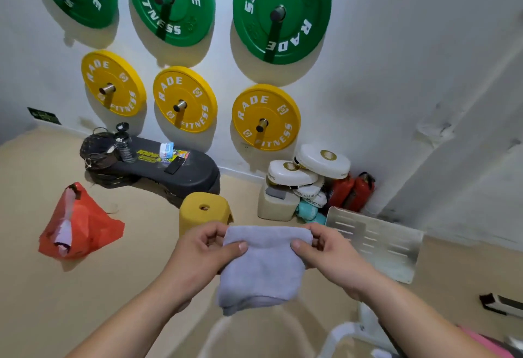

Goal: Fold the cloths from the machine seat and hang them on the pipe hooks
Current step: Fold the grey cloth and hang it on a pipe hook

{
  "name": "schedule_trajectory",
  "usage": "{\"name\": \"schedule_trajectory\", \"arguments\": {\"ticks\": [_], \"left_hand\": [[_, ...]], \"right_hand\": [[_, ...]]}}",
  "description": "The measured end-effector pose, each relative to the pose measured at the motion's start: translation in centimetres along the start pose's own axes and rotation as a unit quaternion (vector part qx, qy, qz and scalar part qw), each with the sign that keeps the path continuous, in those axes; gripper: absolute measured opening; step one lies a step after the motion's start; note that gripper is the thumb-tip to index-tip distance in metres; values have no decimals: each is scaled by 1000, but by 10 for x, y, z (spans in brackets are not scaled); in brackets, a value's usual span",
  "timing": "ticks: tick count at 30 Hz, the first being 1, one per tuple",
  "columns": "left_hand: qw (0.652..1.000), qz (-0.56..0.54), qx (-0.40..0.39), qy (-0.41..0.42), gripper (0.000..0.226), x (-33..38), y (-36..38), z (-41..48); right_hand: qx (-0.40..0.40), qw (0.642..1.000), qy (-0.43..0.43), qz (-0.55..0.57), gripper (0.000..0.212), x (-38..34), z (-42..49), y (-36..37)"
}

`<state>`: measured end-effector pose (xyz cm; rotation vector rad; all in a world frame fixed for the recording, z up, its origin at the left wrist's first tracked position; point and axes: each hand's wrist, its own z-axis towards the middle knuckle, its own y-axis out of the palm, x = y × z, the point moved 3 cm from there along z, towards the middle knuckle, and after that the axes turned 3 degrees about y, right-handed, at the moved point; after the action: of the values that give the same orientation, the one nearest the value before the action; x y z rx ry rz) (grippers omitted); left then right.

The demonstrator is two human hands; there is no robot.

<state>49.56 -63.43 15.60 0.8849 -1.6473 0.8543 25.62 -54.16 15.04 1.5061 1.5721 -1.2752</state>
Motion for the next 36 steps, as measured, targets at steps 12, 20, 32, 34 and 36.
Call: {"name": "schedule_trajectory", "arguments": {"ticks": [12, 20, 32, 34, 36], "left_hand": [[970, 46, -227, 73, 12, 158, 183, 210], [954, 24, -260, 149, 28, 270, 339, 350], [883, 61, -371, 282, 15, 458, 565, 523], [869, 67, -385, 305, 14, 484, 596, 540], [853, 69, -406, 321, 15, 508, 630, 550]], "right_hand": [[214, 974, -20, 69, 18, -57, 36, -246], [348, 935, -59, 33, 23, -105, 76, -439], [463, 886, -10, -24, 25, -186, 126, -705], [471, 882, -1, -26, 30, -195, 129, -735], [502, 863, 4, -46, 28, -203, 126, -771]]}}
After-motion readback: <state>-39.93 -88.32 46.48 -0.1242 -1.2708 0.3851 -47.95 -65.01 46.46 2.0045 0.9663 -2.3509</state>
